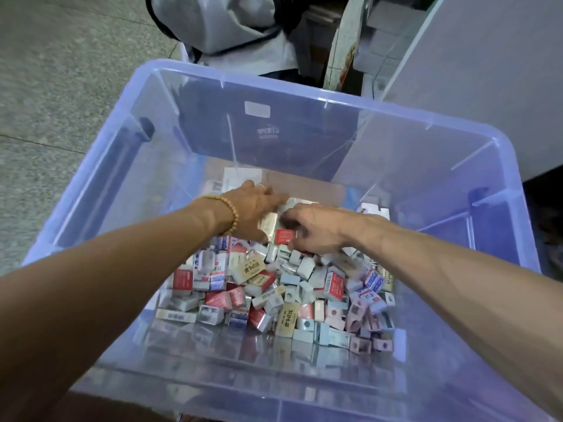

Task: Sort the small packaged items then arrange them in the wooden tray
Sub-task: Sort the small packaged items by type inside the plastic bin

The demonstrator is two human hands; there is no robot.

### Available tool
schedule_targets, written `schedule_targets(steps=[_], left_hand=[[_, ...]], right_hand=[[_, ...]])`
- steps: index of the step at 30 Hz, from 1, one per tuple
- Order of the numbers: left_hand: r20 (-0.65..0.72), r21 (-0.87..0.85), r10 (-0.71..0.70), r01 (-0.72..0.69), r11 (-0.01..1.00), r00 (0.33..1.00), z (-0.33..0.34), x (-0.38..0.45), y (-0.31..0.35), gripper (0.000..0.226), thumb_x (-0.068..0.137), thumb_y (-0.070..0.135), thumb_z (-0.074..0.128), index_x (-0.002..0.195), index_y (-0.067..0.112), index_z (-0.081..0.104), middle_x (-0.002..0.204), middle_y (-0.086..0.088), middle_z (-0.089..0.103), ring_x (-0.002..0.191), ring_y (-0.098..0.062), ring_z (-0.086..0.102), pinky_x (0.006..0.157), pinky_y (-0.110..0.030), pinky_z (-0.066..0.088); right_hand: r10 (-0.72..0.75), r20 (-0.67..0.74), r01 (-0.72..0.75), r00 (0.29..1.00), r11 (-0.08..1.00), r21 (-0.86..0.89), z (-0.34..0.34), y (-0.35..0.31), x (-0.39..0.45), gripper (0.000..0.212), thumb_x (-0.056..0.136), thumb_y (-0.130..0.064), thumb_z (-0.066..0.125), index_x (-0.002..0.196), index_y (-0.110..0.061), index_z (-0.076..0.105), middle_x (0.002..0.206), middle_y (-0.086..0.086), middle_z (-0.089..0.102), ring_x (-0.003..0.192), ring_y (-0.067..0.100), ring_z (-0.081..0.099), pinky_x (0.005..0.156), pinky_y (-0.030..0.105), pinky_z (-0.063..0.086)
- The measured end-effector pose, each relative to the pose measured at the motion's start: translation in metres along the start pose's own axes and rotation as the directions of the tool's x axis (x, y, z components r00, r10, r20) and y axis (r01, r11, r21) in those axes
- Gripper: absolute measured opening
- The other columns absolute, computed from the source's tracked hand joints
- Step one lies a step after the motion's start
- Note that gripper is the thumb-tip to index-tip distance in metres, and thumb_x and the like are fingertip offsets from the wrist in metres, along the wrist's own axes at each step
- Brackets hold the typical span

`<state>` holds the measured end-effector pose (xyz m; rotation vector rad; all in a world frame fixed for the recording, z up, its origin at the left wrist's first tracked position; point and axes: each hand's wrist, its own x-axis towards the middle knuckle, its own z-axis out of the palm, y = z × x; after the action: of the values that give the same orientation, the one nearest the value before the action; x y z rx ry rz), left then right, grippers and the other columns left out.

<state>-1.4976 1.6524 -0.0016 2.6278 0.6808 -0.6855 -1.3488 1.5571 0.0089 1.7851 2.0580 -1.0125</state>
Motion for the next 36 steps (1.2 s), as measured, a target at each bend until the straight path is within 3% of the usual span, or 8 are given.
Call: schedule_targets(steps=[9, 13, 17, 27, 29, 32, 34, 36], left_hand=[[0.174, -0.19, -0.078, 0.112, 0.975, 0.982, 0.006, -0.012, -0.013, 0.058, 0.078, 0.037, 0.075, 0.127, 0.026, 0.046, 0.114, 0.002, 0.036, 0.106, -0.022, 0.052, 0.095, -0.037, 0.049], [0.152, -0.223, -0.096, 0.128, 0.966, 0.984, 0.006, -0.018, -0.014, 0.035, 0.08, 0.025, 0.075, 0.101, 0.018, 0.047, 0.095, 0.002, 0.045, 0.078, -0.013, 0.046, 0.064, -0.022, 0.039], [0.164, -0.25, -0.15, 0.188, 0.95, 0.975, 0.007, -0.032, -0.013, 0.023, 0.092, 0.02, 0.062, 0.107, 0.017, 0.045, 0.093, 0.0, 0.056, 0.069, -0.012, 0.055, 0.053, -0.02, 0.043], [0.228, -0.167, -0.284, 0.325, 0.931, 0.931, 0.006, -0.096, 0.002, 0.029, 0.095, 0.016, 0.049, 0.118, 0.007, 0.034, 0.089, -0.009, 0.056, 0.081, -0.026, 0.051, 0.07, -0.035, 0.043], [0.213, -0.143, -0.317, 0.35, 0.926, 0.924, 0.011, -0.1, 0.001, 0.028, 0.095, 0.015, 0.047, 0.119, 0.004, 0.036, 0.089, -0.009, 0.056, 0.083, -0.027, 0.051, 0.069, -0.034, 0.041], [0.211, -0.075, -0.34, 0.362, 0.929, 0.916, 0.014, -0.102, 0.001, 0.037, 0.095, 0.023, 0.051, 0.123, 0.004, 0.038, 0.109, -0.014, 0.061, 0.094, -0.029, 0.056, 0.072, -0.032, 0.043], [0.171, -0.001, -0.349, 0.354, 0.935, 0.921, 0.015, -0.102, 0.001, 0.04, 0.093, 0.03, 0.055, 0.123, 0.005, 0.044, 0.117, -0.015, 0.06, 0.102, -0.03, 0.058, 0.077, -0.032, 0.044], [0.119, 0.035, -0.362, 0.361, 0.932, 0.924, 0.016, -0.101, 0.0, 0.037, 0.091, 0.033, 0.058, 0.118, 0.008, 0.05, 0.117, -0.015, 0.059, 0.105, -0.031, 0.058, 0.076, -0.03, 0.042]], right_hand=[[0.116, 0.167, -0.164, 0.979, 0.934, 0.316, 0.01, -0.009, -0.006, 0.039, 0.086, -0.044, 0.073, 0.112, -0.024, 0.052, 0.099, -0.003, 0.063, 0.089, 0.016, 0.062, 0.074, 0.03, 0.051], [0.115, 0.193, -0.163, 0.974, 0.953, 0.257, 0.013, -0.015, -0.007, 0.034, 0.087, -0.038, 0.073, 0.111, -0.022, 0.055, 0.097, -0.003, 0.063, 0.085, 0.014, 0.06, 0.067, 0.026, 0.045], [0.109, 0.188, -0.143, 0.976, 0.974, 0.175, 0.015, -0.022, -0.016, 0.032, 0.09, -0.037, 0.069, 0.113, -0.022, 0.053, 0.096, -0.003, 0.063, 0.083, 0.013, 0.06, 0.066, 0.026, 0.044], [0.038, 0.27, -0.043, 0.962, 0.999, 0.012, 0.004, -0.038, -0.057, 0.049, 0.078, -0.046, 0.08, 0.115, -0.023, 0.057, 0.096, -0.006, 0.063, 0.087, 0.017, 0.061, 0.074, 0.032, 0.048], [0.039, 0.164, -0.05, 0.986, 0.997, 0.066, -0.003, -0.036, -0.05, 0.039, 0.082, -0.055, 0.072, 0.101, -0.022, 0.061, 0.09, -0.005, 0.064, 0.083, 0.018, 0.063, 0.072, 0.033, 0.052], [0.043, -0.148, -0.024, 0.988, 0.991, 0.129, -0.005, -0.032, -0.024, 0.01, 0.092, -0.025, 0.063, 0.101, -0.023, 0.062, 0.106, 0.0, 0.066, 0.099, 0.027, 0.063, 0.077, 0.033, 0.052], [0.027, -0.177, -0.021, 0.984, 0.999, 0.038, -0.001, -0.032, -0.006, 0.053, 0.088, -0.007, 0.062, 0.137, -0.024, 0.052, 0.142, 0.001, 0.054, 0.128, 0.027, 0.052, 0.103, 0.041, 0.046], [0.02, -0.077, -0.024, 0.997, 0.998, -0.055, 0.006, -0.031, 0.005, 0.077, 0.081, -0.003, 0.07, 0.146, -0.033, 0.042, 0.153, -0.004, 0.043, 0.137, 0.024, 0.043, 0.112, 0.045, 0.039]])
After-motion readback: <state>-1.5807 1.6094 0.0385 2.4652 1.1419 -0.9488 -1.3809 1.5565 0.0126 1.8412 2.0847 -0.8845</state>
